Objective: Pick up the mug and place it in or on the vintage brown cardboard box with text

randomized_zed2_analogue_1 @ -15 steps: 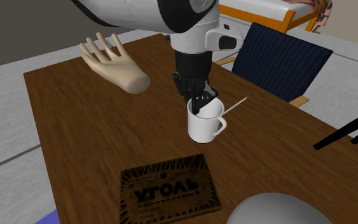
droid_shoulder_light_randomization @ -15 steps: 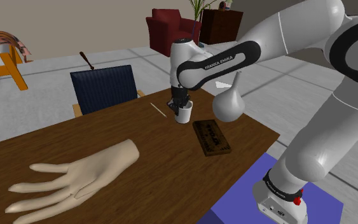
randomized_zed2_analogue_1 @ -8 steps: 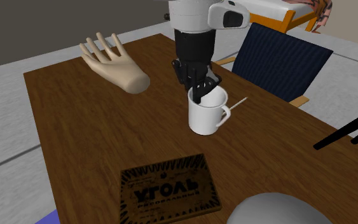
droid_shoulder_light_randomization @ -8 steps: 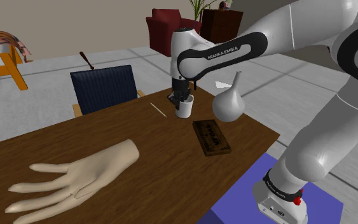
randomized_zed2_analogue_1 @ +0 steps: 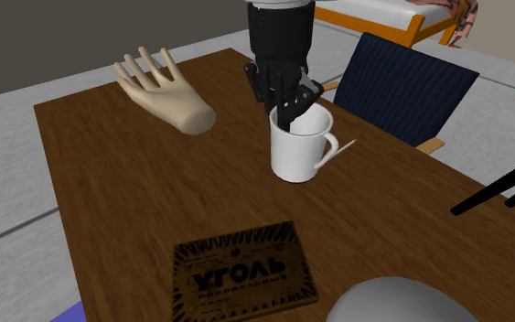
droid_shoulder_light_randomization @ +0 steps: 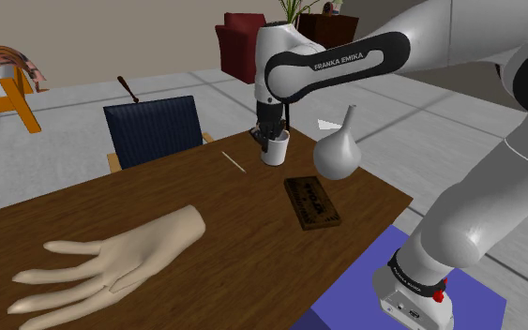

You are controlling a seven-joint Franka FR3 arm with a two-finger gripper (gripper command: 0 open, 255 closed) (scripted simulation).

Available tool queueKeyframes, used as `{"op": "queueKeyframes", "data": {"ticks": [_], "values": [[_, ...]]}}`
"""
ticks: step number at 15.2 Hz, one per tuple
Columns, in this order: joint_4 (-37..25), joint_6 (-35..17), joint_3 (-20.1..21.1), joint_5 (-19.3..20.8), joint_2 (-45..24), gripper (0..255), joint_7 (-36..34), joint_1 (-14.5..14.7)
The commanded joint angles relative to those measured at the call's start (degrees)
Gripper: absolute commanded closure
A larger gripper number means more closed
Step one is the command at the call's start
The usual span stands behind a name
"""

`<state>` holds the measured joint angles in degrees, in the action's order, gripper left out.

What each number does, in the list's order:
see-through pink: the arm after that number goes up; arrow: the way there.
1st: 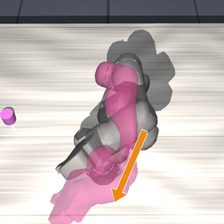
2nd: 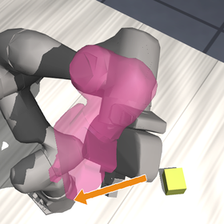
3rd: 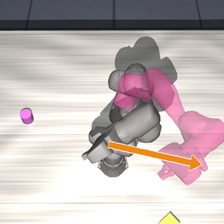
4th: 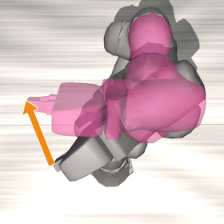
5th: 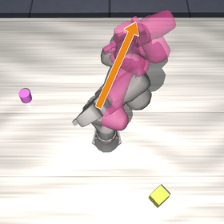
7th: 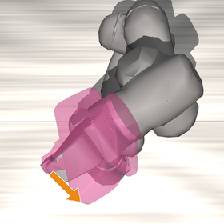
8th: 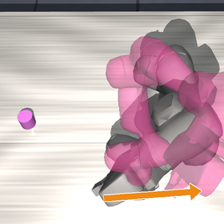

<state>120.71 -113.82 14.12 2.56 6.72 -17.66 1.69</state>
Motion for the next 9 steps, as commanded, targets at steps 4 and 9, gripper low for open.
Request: {"op": "queueKeyframes", "data": {"ticks": [4, 9], "values": [[9.4, 1.0, -1.4, -2.3, 10.8, 255, 2.8, 0.0], [18.8, 3.7, -3.5, -3.9, 23.0, 255, 5.6, 0.6]]}}
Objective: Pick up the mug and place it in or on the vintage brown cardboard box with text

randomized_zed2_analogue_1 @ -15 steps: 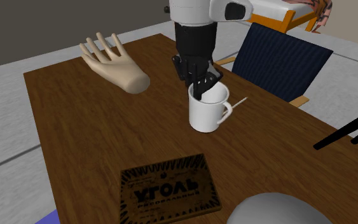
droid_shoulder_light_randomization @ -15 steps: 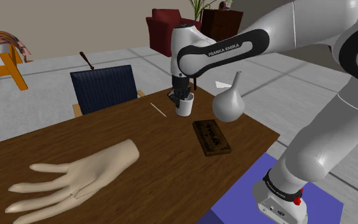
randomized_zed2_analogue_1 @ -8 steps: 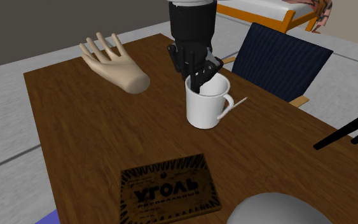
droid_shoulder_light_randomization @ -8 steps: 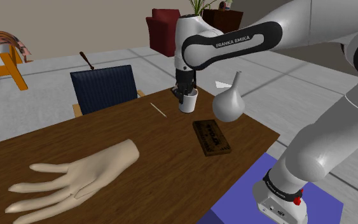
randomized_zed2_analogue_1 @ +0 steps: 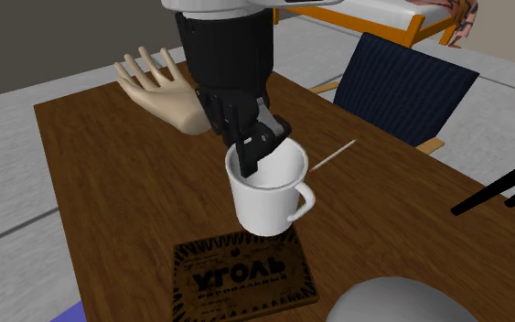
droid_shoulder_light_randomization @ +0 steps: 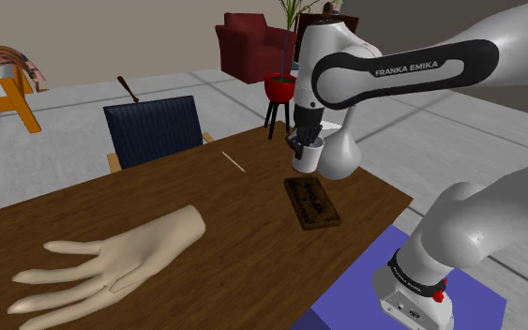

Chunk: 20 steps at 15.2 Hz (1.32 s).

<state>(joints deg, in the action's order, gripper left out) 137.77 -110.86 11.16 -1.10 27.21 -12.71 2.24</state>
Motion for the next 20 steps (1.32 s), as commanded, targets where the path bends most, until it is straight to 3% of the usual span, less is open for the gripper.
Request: {"op": "queueKeyframes", "data": {"ticks": [1, 4, 20], "values": [[3.4, 1.5, -1.0, -0.4, 5.0, 255, 1.2, 0.2], [7.3, 3.9, -2.1, -0.6, 11.3, 255, 2.4, 0.6], [17.4, -9.8, -1.0, -1.0, 7.6, 255, 1.5, 0.7]]}}
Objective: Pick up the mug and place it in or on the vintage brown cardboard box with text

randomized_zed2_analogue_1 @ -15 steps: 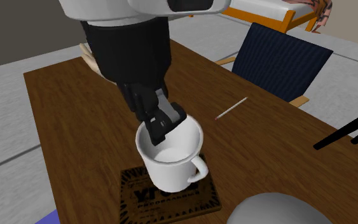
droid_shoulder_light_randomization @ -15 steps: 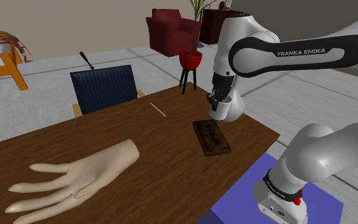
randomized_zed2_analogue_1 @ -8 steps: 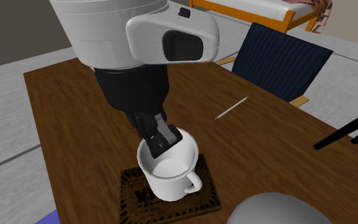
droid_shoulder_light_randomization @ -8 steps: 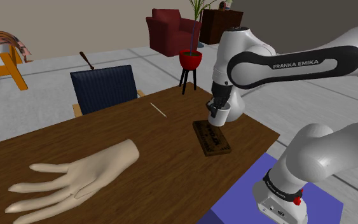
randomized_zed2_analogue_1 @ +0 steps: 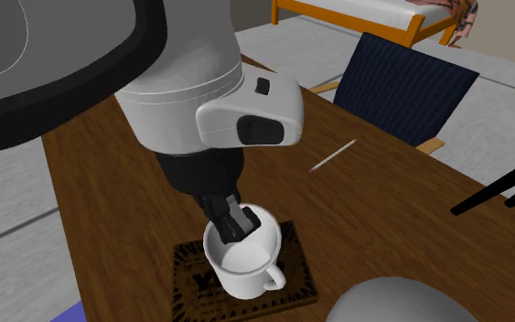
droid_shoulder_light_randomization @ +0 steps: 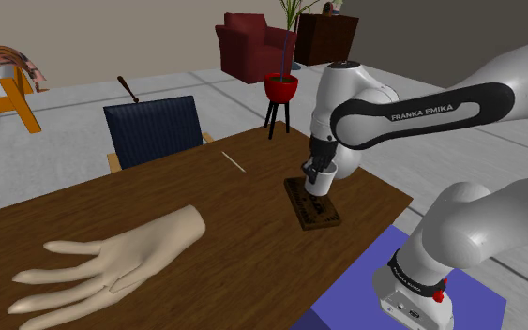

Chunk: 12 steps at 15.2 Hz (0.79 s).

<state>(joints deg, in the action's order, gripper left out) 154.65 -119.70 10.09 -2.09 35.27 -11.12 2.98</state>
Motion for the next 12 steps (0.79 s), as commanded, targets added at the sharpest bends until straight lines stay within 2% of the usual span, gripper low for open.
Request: {"op": "queueKeyframes", "data": {"ticks": [1, 9, 10, 12], "values": [[1.1, -1.9, 0.2, 0.0, -0.8, 255, -0.1, 0.0], [1.4, -2.5, 0.2, 0.0, -1.1, 255, -0.2, 0.0], [1.4, -2.5, 0.2, 0.0, -1.1, 0, -0.2, 0.0], [1.4, -2.5, 0.2, 0.0, -1.1, 0, -0.2, 0.0]]}}
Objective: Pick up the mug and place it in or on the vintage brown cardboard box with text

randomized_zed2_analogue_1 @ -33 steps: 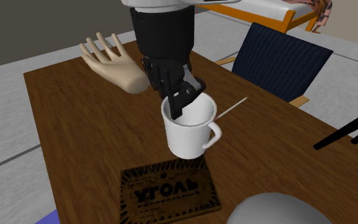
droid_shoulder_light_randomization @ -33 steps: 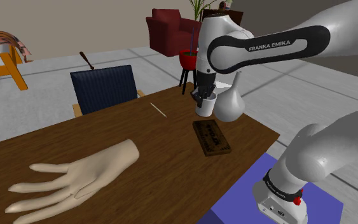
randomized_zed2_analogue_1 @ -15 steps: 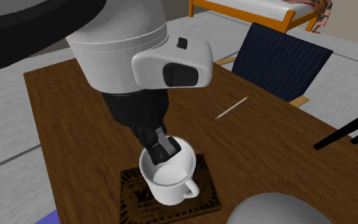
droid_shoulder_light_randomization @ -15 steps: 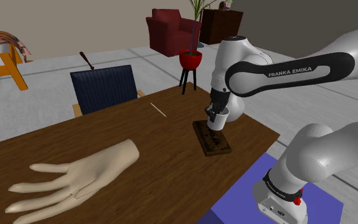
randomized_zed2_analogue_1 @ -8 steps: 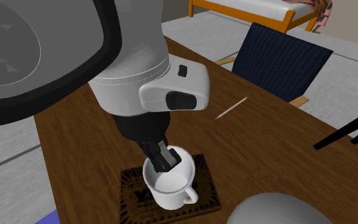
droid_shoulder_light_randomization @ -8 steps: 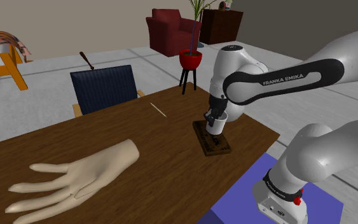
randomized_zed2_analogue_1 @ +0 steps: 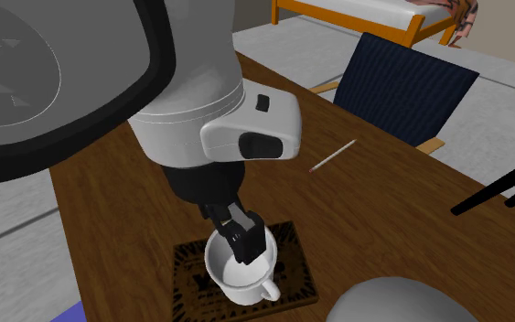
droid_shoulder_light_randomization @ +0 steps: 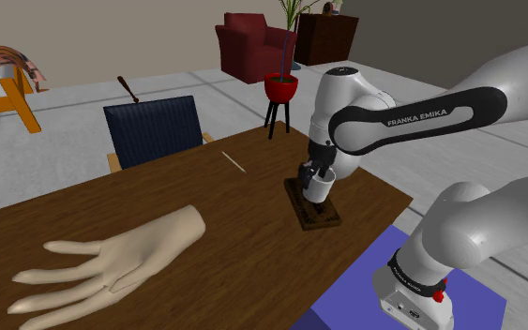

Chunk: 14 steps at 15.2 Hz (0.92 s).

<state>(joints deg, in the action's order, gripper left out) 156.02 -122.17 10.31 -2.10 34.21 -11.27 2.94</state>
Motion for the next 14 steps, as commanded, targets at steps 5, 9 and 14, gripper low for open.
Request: {"op": "queueKeyframes", "data": {"ticks": [5, 9, 14], "values": [[-2.8, 4.6, -0.2, 0.0, 1.8, 0, 0.1, 0.1], [-5.5, 8.5, -0.4, 0.0, 3.0, 0, 0.2, 0.2], [-5.5, 8.5, -0.4, 0.0, 3.0, 0, 0.2, 0.2]]}}
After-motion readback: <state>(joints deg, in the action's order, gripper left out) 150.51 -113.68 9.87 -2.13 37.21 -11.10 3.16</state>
